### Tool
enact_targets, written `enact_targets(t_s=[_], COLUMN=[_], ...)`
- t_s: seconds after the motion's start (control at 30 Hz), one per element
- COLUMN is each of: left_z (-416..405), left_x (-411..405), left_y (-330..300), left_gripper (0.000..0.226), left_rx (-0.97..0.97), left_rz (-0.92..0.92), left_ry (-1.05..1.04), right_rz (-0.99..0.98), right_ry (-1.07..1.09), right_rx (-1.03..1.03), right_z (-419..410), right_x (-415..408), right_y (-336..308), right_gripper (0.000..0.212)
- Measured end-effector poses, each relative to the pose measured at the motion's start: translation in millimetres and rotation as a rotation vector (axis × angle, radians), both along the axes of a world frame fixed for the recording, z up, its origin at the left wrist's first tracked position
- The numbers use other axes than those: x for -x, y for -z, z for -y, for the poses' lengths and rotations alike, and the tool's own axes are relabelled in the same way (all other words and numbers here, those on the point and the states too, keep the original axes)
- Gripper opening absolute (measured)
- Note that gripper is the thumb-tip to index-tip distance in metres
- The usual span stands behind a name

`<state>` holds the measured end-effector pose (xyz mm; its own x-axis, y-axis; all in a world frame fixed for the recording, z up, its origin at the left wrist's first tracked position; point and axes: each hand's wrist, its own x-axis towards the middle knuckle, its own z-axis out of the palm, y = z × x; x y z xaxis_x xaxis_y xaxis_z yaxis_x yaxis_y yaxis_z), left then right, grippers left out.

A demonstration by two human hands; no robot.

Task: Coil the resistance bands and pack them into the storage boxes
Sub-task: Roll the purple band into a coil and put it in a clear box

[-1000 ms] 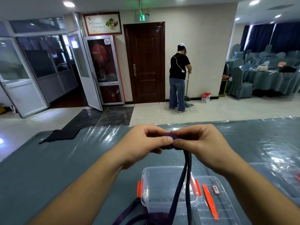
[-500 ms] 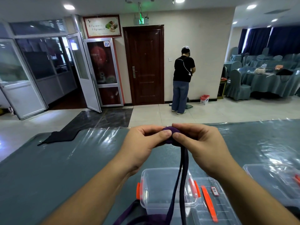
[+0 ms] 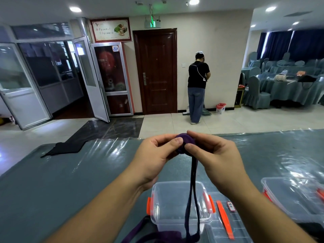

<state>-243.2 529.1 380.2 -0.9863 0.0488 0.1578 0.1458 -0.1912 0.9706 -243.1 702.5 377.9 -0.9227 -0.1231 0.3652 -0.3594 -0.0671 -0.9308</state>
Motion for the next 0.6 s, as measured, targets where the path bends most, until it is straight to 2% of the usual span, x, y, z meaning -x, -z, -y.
enact_targets(t_s=[0.1,0.17,0.23,0.3,0.4,0.5,0.57,0.6], left_z=[5.5,12.2,15.4,12.7,5.1,-3.2,-4.2,-1.8], left_x=[0.1,-0.2,-0.2,-2.0,-2.0,-2.9,-2.9,-2.7], left_y=[-2.4,-9.6,-15.6,-17.8,-12.2,-7.1,-5.3,-6.3], left_gripper=[0.016,0.016,0.017,0.021,0.033,0.040,0.037,0.029], left_rx=[0.156,0.372,0.476,0.363,0.068,-0.126,-0.169,-0.116], left_rz=[-0.009,-0.048,-0.076,-0.070,-0.013,0.048,0.089,0.098], left_ry=[0.008,0.026,0.002,-0.011,-0.002,0.017,0.043,0.048], right_rz=[-0.012,-0.030,-0.033,-0.052,-0.045,-0.019,-0.007,-0.001], right_ry=[-0.045,-0.089,-0.106,-0.086,-0.049,-0.022,-0.025,-0.035], right_rx=[-0.149,-0.287,-0.346,-0.277,-0.072,0.126,0.203,0.194], right_z=[-7.1,-12.3,-14.2,-12.9,-5.8,3.7,4.5,3.2], right_x=[3.1,4.7,5.6,5.8,3.5,1.2,0.8,1.2], right_y=[-5.7,-12.9,-18.6,-19.6,-9.5,1.8,2.1,1.0], right_gripper=[0.035,0.033,0.030,0.029,0.036,0.032,0.027,0.027])
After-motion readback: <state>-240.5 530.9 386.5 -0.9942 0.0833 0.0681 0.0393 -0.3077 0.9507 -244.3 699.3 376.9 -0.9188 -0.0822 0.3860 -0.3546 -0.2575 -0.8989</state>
